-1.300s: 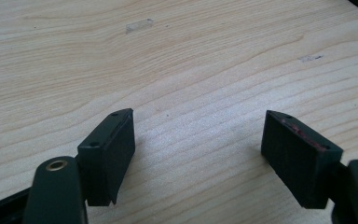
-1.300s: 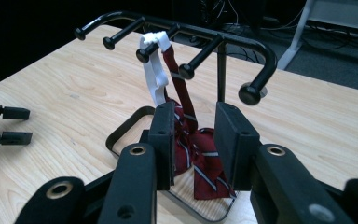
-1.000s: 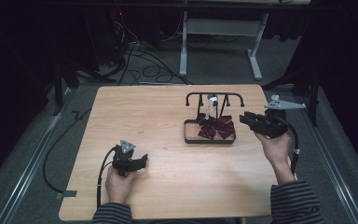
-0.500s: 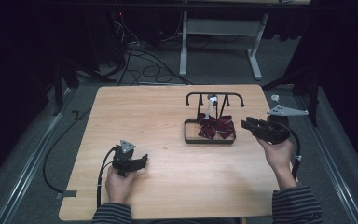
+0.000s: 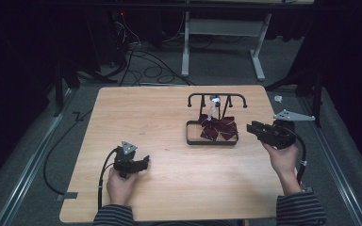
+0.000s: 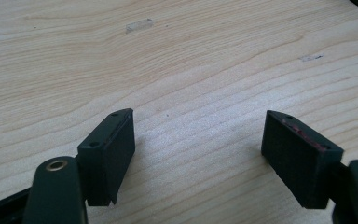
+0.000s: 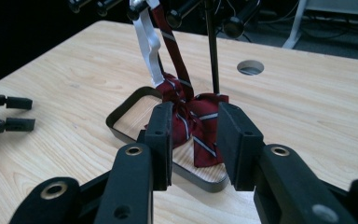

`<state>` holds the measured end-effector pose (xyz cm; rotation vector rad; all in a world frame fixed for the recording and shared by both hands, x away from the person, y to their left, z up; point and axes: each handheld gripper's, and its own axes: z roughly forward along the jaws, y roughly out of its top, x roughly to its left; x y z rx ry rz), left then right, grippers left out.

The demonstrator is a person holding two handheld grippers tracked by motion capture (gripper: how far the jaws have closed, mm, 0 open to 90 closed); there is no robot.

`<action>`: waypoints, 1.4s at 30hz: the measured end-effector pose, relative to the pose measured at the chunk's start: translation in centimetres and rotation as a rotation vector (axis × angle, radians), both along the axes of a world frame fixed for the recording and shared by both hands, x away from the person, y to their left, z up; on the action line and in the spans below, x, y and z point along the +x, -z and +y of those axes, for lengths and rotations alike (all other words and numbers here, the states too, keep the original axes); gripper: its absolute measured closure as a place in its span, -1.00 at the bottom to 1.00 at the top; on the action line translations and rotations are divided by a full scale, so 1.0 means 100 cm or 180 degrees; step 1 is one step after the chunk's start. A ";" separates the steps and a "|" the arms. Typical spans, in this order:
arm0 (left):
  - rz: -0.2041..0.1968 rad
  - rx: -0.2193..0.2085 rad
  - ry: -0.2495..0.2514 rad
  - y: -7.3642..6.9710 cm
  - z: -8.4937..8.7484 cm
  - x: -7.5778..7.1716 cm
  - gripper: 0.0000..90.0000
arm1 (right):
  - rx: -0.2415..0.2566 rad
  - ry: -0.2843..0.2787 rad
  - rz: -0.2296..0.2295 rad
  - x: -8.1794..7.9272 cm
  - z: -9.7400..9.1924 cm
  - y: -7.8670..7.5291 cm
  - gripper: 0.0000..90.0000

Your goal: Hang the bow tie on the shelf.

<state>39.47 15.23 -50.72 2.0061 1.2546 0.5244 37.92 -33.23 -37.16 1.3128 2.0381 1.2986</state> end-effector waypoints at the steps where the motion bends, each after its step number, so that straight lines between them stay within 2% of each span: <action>1: 0.0000 -0.0001 0.0000 0.000 0.000 0.000 -0.42 | 0.0007 0.0003 -0.0002 0.000 0.000 0.000 0.52; 15: 0.0000 0.0003 0.0001 0.000 0.000 0.000 -0.42 | 0.0056 0.0043 0.0021 -0.006 -0.006 0.009 0.52; 26: 0.0000 0.0004 0.0000 0.000 0.000 0.000 -0.42 | 0.0117 0.0061 0.0126 -0.011 -0.010 0.022 0.52; 42: 0.0001 0.0006 0.0002 0.000 0.000 0.000 -0.42 | 0.0203 0.0021 0.0220 -0.016 -0.005 0.038 0.52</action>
